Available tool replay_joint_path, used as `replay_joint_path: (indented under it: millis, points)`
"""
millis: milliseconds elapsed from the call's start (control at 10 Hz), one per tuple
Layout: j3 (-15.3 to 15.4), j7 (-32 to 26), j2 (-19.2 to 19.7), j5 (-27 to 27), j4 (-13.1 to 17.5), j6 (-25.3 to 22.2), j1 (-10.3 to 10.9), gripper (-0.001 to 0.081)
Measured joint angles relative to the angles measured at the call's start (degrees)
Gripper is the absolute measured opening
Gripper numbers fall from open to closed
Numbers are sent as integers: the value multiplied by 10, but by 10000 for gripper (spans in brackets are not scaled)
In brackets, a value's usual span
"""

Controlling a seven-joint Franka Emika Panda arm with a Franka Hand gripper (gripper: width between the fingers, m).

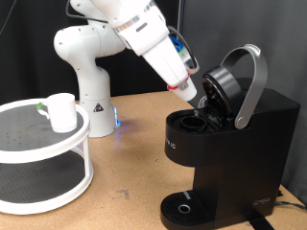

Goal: Make a cup of coffee with the keurig machine

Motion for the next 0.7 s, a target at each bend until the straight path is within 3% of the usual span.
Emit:
replay_joint_path:
  millis: [700]
  points:
    - [18, -1, 19, -22, -22, 42, 0, 447]
